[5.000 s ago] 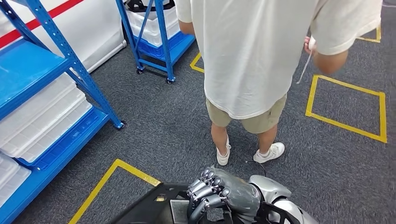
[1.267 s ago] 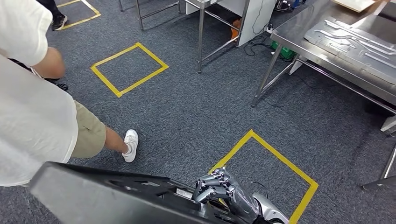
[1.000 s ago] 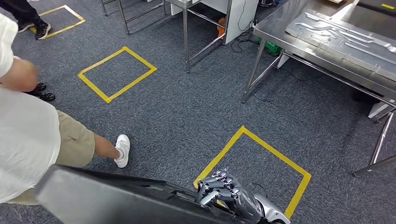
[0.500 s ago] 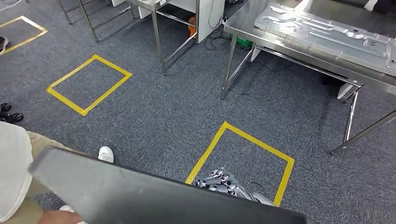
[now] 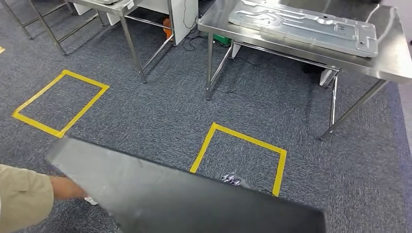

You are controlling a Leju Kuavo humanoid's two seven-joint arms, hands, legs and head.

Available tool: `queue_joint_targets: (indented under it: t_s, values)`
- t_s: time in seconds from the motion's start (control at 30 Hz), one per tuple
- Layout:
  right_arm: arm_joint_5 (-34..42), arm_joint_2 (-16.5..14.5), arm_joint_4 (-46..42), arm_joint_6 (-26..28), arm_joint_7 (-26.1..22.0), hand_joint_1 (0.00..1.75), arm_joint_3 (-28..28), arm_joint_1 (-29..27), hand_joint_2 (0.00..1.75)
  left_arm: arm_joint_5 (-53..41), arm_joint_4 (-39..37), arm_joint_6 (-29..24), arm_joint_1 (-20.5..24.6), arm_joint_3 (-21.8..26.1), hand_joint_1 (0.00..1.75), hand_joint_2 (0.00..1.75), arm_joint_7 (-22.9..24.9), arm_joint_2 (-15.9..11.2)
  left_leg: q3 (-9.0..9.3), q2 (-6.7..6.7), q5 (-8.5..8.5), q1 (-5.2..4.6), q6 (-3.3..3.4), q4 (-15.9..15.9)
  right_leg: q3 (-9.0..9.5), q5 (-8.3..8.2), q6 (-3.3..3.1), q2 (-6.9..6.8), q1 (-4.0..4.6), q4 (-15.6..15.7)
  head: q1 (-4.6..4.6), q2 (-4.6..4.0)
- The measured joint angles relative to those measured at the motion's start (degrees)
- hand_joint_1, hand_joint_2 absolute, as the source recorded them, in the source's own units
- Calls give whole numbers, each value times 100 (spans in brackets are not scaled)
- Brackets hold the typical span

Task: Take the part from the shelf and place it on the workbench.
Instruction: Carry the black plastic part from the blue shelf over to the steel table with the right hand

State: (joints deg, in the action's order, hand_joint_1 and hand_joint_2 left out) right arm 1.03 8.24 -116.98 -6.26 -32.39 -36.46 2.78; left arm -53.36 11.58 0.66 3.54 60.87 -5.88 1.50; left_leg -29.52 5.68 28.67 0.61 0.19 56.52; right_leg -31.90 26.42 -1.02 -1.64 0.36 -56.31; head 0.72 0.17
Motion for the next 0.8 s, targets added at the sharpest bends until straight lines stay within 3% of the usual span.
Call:
queue_joint_targets:
  t_s: [0.03, 0.1, 0.17, 0.2, 0.23, 0.27, 0.33, 0.4, 0.47, 0.5, 0.57, 0.63, 0.7, 0.73, 0.77, 0.8]
  values:
    - [8, 0, -1, 2, 5, 175, 4, 3, 175, 0, -1, 1, 8, 10, 0, 175, 3, 3, -35, -111, 81, 5, -24, 107, 18, -26, -24, 53, -21, 37, 1, 0]
    - [20, 0, -1, 3, 11, 175, 9, 10, 175, 2, -2, 1, -2, 31, 0, 175, 4, 7, -303, -414, 421, 22, -57, 709, 39, -52, -61, 154, -44, 72, 3, 0]
    - [25, 0, 2, 2, 13, 175, 22, -3, 175, 11, -2, -2, -35, 52, 0, 175, -7, 1, -709, -527, 738, 28, -82, 1510, 29, -41, -83, 283, -42, 50, 3, 0]
    - [26, 1, 2, 1, 13, 175, 38, -17, 175, 17, -2, -2, -47, 60, 0, 175, -20, -4, -827, -535, 747, 29, -93, 1703, 28, -31, -82, 355, -41, 32, 4, 0]
    - [26, 1, 2, 1, 13, 175, 59, -32, 175, 28, -2, -3, -52, 65, 0, 175, -33, -8, -834, -540, 631, 31, -98, 1659, 34, -19, -75, 427, -45, 15, 3, 0]
    - [26, 2, 2, 2, 13, 175, 85, -46, 175, 38, -2, -5, -53, 72, 0, 175, -49, -13, -723, -565, 414, 35, -98, 1375, 51, -3, -62, 499, -51, 1, 3, 0]
    - [26, 3, 2, 1, 13, 175, 132, -65, 175, 56, -2, -8, -55, 90, 0, 175, -67, -37, -361, -768, -3, 53, -79, 536, 80, 33, -19, 632, -58, -25, 3, 0]
    - [27, 4, 1, -4, 13, 175, 175, -83, 175, 61, -2, -9, -60, 113, 0, 175, -78, -78, -149, -936, -130, 53, -33, 65, 60, 46, 45, 757, -63, -43, 3, 0]
    - [28, 5, -1, -7, 13, 175, 217, -112, 175, 64, -1, -5, -52, 140, 0, 175, -84, -106, -121, -876, -119, 48, 32, 12, 22, 28, 115, 869, -70, -35, 3, 0]
    - [27, 6, -3, -8, 13, 175, 233, -127, 175, 65, -1, 0, -43, 154, 0, 175, -89, -109, -117, -813, -133, 58, 69, -8, 4, 39, 143, 848, -70, -59, 2, 0]
    - [27, 8, -9, -11, 13, 175, 254, -136, 175, 70, 0, 26, -34, 179, 0, 175, -111, -109, -106, -681, -156, 86, 145, -46, -148, 222, 195, 601, -61, -359, -4, 0]
    - [31, 9, -11, -13, 13, 175, 270, -136, 175, 75, 1, 69, -56, 193, 0, 175, -140, -107, -102, -543, -143, 76, 187, -49, -509, 577, 246, 307, -80, -1063, -9, 0]
    - [37, 12, -2, -16, 15, 175, 287, -148, 175, 78, 1, 107, -77, 198, 0, 175, -163, -104, -93, -396, -120, 67, 186, -46, -851, 765, 287, 220, -112, -1675, -8, 0]
    - [40, 14, 2, -21, 17, 175, 296, -154, 175, 81, 1, 122, -78, 199, 0, 175, -173, -101, -79, -327, -105, 66, 176, -45, -894, 706, 296, 198, -122, -1723, -9, 0]
    - [45, 17, 5, -27, 19, 175, 303, -158, 175, 85, 1, 137, -73, 200, 0, 175, -183, -98, -54, -266, -87, 66, 163, -45, -806, 536, 293, 169, -126, -1525, -8, 0]
    - [52, 20, 7, -34, 20, 175, 314, -160, 175, 91, 1, 153, -66, 202, 0, 175, -192, -94, -18, -213, -65, 66, 146, -46, -611, 301, 277, 102, -122, -1134, -8, 0]
